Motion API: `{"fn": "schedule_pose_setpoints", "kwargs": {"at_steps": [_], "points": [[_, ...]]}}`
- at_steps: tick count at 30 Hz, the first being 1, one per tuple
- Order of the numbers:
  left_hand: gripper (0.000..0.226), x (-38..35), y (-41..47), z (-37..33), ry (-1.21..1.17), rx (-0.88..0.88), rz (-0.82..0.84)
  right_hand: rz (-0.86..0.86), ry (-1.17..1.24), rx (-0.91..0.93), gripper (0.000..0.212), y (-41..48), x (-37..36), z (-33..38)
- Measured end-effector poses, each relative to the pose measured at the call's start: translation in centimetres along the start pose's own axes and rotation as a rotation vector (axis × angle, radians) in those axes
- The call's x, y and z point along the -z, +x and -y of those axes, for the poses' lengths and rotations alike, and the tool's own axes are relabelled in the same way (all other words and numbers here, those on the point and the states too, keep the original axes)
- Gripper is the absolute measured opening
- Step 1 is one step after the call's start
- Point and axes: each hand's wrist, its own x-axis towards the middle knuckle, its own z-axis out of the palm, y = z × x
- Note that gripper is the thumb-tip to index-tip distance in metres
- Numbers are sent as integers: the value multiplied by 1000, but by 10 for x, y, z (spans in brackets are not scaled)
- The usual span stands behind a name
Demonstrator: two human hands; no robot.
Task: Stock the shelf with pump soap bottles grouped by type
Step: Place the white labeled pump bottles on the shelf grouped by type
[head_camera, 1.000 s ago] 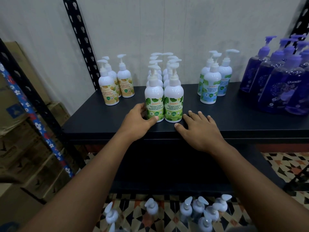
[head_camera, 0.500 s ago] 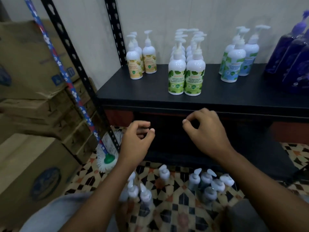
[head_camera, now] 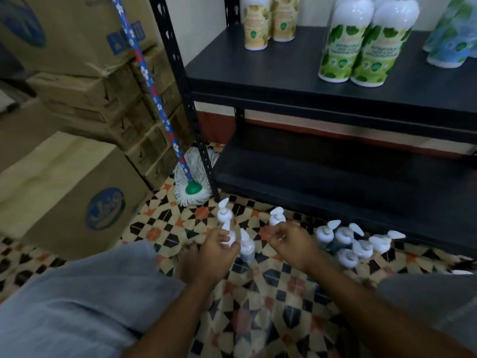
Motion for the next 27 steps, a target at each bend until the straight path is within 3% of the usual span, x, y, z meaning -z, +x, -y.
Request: {"fn": "schedule_pose_setpoints", "kwargs": {"at_steps": [6, 8, 10, 14, 18, 21, 24, 27], "points": [[65, -36, 76, 144, 362, 132, -105, 77, 76, -177, 18, 13, -49, -36], [69, -29, 66, 113, 373, 167, -54, 110, 100, -191, 25, 22, -69, -45], [58, -22, 59, 76, 342, 178, 5, 148, 115, -195, 30, 31, -88, -51], [55, -27, 75, 61, 337, 161, 64, 205, 86, -172, 56, 51, -123, -65], [68, -34, 112, 94, 269, 114, 136, 217, 86, -212, 78, 72, -145, -68], [78, -38, 132, 106, 235, 99, 193, 136, 90, -167, 73, 85, -156, -70], [70, -45, 141, 98, 261, 64, 259, 86, 98, -150, 56, 95, -159, -71], [32, -54, 141, 106, 226, 7, 199, 19, 128, -163, 55, 91, -154, -74]]}}
